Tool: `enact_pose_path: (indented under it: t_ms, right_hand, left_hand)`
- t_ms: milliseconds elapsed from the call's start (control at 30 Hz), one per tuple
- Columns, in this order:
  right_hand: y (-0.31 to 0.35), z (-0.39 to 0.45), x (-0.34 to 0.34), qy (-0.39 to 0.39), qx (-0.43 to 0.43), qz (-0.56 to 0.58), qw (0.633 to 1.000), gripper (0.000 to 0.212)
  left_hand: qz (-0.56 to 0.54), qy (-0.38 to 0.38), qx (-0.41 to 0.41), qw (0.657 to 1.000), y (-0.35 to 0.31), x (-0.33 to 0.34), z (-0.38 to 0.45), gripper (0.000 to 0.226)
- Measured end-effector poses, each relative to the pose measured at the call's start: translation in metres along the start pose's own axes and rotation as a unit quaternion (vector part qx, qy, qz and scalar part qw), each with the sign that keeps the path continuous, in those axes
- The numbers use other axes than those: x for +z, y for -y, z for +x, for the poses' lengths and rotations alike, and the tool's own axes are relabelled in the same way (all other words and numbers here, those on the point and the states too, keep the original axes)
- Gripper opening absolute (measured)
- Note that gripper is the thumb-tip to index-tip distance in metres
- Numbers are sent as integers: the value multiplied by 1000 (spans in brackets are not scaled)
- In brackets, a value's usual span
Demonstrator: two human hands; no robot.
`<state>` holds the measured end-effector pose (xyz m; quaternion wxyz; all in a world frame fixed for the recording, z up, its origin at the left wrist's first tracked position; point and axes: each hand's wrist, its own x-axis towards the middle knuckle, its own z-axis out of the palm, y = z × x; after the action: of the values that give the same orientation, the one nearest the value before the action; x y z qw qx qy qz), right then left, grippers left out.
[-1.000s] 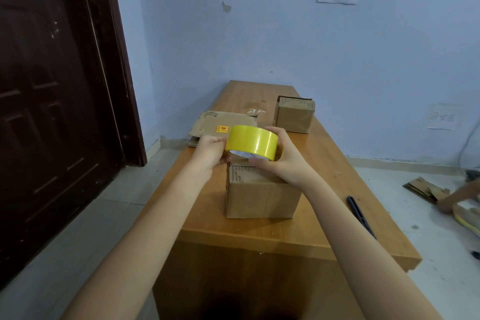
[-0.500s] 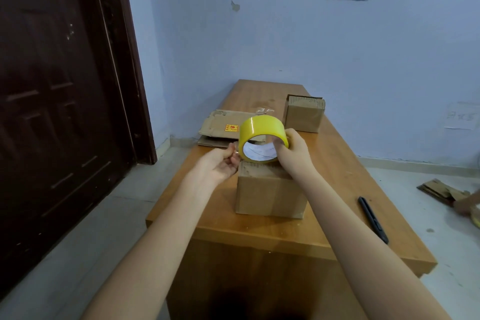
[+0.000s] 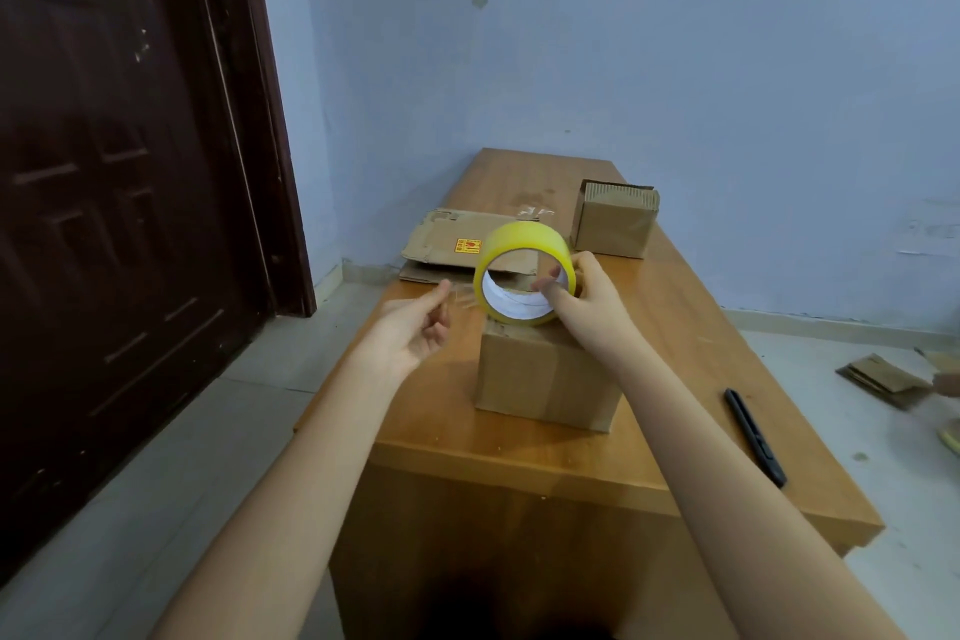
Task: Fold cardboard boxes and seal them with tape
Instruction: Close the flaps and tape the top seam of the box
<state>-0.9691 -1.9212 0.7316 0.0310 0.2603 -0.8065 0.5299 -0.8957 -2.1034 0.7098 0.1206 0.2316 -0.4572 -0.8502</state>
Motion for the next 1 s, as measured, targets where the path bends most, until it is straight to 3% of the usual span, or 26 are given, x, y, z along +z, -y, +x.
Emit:
enact_pose_path:
  t_ms: [133,200,400,567,767,867,1000]
  right_hand:
    - [2,1,-4,-28,-12,67,997,7]
    - [2,0,-6,-34,-32,85,995,18]
    - [2,0,-3,-23,-57,96,993,19]
    - [1,-1,0,0,-85,92,992,15]
    - [1,-1,3,-1,-96,85,992,19]
    - [0,-2,2,3,-79,75,994,22]
    - [-1,0,2,1,-69,32,997,23]
  left_hand:
    - [45,-1,-4,999,10,11,4,11]
    - [18,6,-12,1000,15,16,6,11]
    - [-68,22,-30,997,16,14,11,15]
    - [-6,-24,5,1000,8,5,3,16]
    - [-26,-21,-50,998,36,8,6,11]
    - [13,-50,-50,997,47,17,7,18]
    - [178,-95,0,979,48,23,7,33]
